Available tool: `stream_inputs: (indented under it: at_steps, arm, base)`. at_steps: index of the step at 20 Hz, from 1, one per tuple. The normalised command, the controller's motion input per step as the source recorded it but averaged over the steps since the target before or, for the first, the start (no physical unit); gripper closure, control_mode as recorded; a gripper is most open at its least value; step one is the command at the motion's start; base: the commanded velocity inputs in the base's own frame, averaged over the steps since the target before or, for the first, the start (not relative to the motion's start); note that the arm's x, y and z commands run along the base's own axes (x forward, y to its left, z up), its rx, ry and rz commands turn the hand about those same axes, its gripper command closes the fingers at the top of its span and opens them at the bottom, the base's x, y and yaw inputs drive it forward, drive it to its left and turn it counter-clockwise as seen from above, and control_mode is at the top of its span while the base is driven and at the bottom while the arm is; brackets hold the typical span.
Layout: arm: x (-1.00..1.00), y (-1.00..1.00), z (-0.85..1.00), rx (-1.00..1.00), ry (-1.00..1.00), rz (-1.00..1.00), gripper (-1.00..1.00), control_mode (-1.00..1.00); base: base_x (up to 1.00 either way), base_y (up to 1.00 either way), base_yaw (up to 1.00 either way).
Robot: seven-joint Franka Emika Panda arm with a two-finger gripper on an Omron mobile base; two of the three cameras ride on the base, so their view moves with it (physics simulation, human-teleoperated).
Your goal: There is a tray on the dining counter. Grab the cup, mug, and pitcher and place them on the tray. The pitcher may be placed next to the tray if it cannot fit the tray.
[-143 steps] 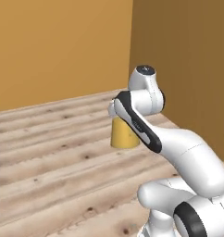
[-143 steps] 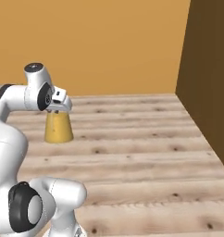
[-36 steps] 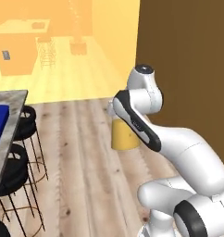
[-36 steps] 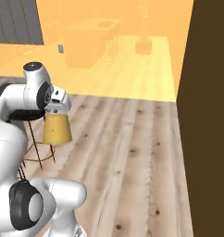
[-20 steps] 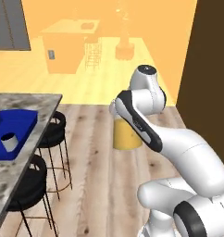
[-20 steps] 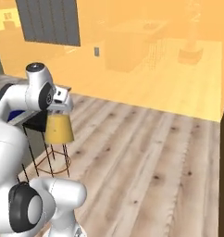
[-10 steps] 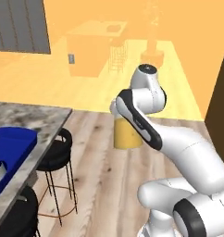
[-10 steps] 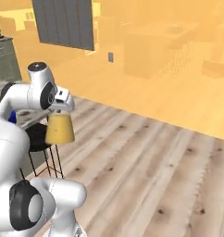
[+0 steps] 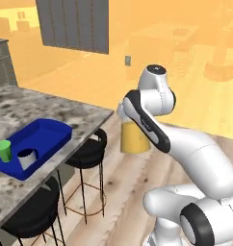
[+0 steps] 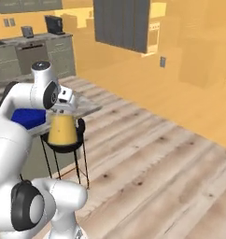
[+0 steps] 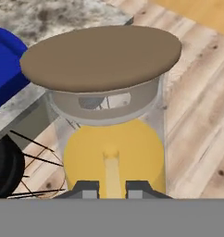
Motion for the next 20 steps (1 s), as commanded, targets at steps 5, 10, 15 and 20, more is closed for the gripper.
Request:
stream_inputs:
  at_steps: [5,10,15,20]
  arm:
    - [0.0,0.0,0.0,0.0,0.0,0.0,1.0,1.0]
    - [0.0,0.0,0.0,0.0,0.0,0.0,1.0,1.0]
    - [0.0,0.0,0.0,0.0,0.0,0.0,1.0,1.0]
    - [0.0,0.0,0.0,0.0,0.0,0.0,1.0,1.0]
  base:
    - [0.63,-0.18,0.5]
    - [0.63,-0.21,0.48]
    - [0.44,-0.14,0.48]
    - [0.25,-0.11,0.39]
